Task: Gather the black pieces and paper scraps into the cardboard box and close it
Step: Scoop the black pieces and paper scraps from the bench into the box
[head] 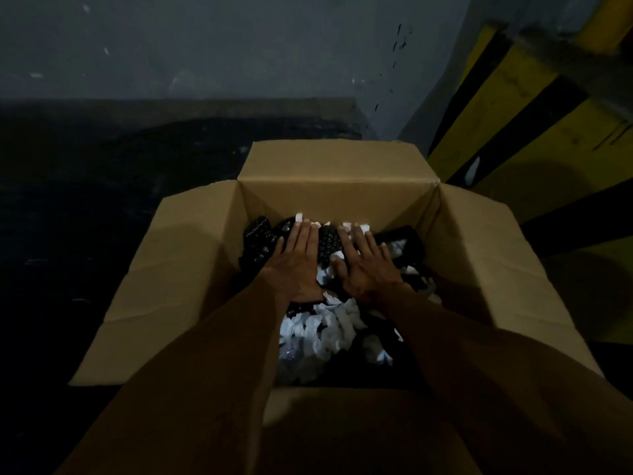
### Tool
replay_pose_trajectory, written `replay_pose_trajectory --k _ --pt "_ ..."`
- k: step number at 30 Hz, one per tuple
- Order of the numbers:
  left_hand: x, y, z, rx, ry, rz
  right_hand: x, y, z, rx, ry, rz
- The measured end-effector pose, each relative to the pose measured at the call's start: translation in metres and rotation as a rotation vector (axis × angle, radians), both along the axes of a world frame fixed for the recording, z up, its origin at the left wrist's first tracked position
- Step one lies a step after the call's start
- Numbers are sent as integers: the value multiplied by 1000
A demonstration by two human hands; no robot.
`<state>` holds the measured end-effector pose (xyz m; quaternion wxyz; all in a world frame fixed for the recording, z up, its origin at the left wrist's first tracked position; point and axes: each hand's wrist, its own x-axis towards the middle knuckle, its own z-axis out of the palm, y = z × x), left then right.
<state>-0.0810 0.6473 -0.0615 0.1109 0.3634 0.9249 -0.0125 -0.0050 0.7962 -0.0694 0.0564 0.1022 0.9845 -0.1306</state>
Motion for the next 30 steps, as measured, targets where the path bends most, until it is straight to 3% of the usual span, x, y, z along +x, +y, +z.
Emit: replay_pose_trajectory --k 6,14,20,24,30 --pt "10 1 -3 58 78 40 -6 -6 -14 -54 -27 -47" --pt "3 2 28 -84 -113 27 -2 6 27 -85 -144 12" --pt "26 -2 79 -5 -204 159 22 14 65 -113 -88 -72" --pt "44 -9 92 -116 -301 269 35 20 80 -139 -233 -159" --pt "65 -19 70 -323 -274 175 62 16 72 -122 -504 -55"
